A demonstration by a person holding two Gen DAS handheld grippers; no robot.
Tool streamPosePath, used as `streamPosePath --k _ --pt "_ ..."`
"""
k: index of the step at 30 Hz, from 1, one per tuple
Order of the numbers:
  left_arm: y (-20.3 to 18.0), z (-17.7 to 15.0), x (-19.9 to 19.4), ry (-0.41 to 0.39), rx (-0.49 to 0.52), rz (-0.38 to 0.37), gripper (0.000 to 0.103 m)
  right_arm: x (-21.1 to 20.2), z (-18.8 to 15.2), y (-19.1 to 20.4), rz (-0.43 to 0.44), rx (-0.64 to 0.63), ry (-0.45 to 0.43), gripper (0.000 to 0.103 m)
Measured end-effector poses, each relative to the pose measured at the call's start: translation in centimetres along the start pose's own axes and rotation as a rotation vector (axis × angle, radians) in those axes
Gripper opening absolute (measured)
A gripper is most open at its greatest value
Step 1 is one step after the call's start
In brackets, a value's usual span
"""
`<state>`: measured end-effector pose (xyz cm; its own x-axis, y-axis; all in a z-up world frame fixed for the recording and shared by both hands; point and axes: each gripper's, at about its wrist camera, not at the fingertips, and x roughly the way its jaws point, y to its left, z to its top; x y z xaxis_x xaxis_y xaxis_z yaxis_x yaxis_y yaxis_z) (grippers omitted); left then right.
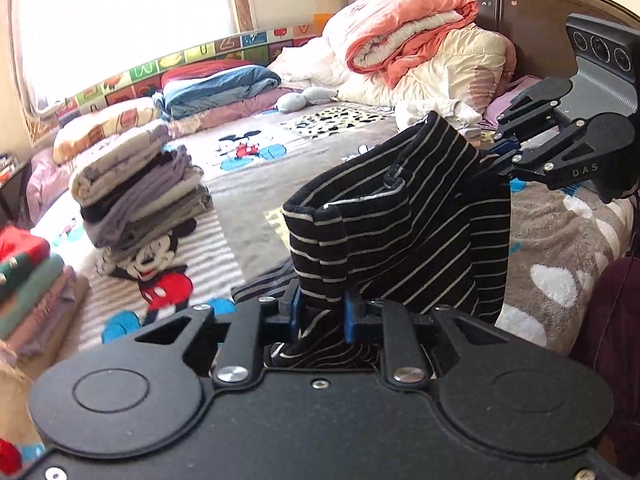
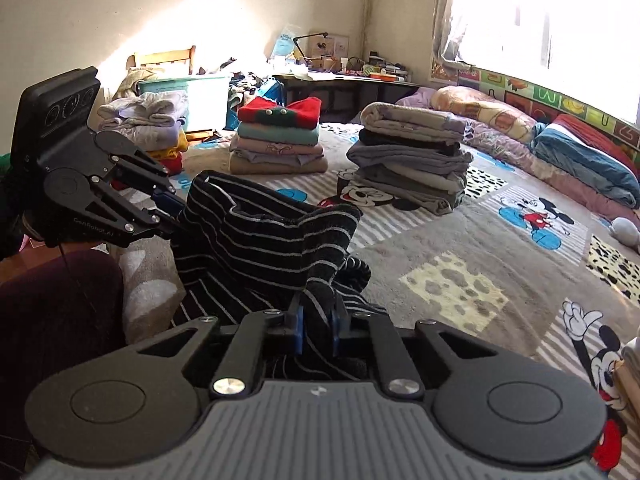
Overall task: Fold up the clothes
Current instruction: 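Lift the striped garment up with both grippers, shaking it open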
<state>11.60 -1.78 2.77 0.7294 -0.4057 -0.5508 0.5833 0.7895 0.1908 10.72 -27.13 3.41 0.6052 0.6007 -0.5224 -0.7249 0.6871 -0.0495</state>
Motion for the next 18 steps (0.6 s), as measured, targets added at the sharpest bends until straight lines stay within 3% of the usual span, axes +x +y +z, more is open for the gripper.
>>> streamPosePath --k 10,18 --pt "2.0 9.4 -3.5 -0.118 0.204 0.070 0.018 -5.3 7.2 -2.0 -0.070 -0.099 -0.096 0.014" --pt "2.3 14.4 -6.1 -0.178 0.325 0.096 0.017 -9.1 12.8 -3.6 -0.128 -0.185 -0.153 0.013"
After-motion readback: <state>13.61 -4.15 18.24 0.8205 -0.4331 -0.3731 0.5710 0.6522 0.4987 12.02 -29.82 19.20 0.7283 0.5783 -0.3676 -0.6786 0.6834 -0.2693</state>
